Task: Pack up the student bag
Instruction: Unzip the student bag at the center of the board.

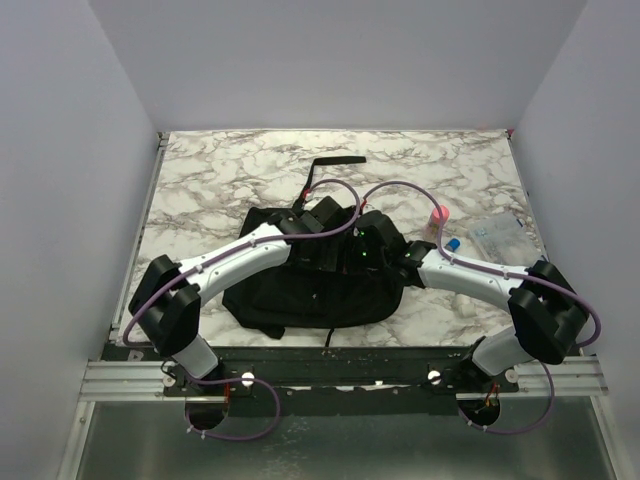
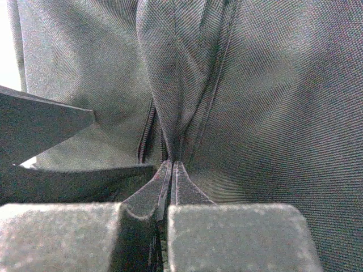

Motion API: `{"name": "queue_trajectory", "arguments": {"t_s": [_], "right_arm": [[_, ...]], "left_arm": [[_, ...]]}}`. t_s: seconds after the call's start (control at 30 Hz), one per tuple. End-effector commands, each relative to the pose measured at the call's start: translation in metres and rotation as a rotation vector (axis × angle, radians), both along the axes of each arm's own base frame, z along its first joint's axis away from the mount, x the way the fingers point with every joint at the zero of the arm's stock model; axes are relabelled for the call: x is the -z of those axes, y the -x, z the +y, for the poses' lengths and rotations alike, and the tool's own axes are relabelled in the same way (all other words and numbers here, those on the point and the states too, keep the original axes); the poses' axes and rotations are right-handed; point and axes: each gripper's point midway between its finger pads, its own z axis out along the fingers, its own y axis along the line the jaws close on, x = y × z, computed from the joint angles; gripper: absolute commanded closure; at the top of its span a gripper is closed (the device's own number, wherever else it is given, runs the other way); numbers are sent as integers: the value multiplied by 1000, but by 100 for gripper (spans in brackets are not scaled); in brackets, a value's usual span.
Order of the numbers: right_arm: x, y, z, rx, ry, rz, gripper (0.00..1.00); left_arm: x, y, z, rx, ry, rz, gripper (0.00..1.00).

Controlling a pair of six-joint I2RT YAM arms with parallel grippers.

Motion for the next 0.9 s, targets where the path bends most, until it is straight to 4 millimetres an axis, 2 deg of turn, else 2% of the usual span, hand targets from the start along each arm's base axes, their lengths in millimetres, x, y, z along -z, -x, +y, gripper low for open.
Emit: {"name": "queue_trajectory", "arguments": {"t_s": [0.0, 0.17, 0.23, 0.3, 0.4, 0.57, 0.67, 0.87], "right_arm": [[5, 9, -5, -11, 5, 32, 100], [2, 9, -5, -7, -5, 25, 100], [4, 9, -5, -9, -2, 30, 100], [6, 9, -4, -9, 1, 38, 100], [5, 10, -2, -13, -13, 44, 99], [6, 12, -1, -18, -19, 54, 99], [7, 13, -1, -17, -19, 58, 100], [6, 14, -2, -18, -25, 62, 100]], "left_arm": [[2, -6, 36, -38, -215, -57, 29], [8, -8, 35, -29, -236, -48, 38], [15, -9, 32, -25, -246, -29, 45], [23, -8, 27, -12, -241, -4, 45], [35, -5, 16, 16, -209, 29, 36], [46, -5, 9, 27, -193, 49, 34], [46, 0, 0, 50, -129, 63, 19], [46, 6, -9, 63, -61, 74, 15]]}}
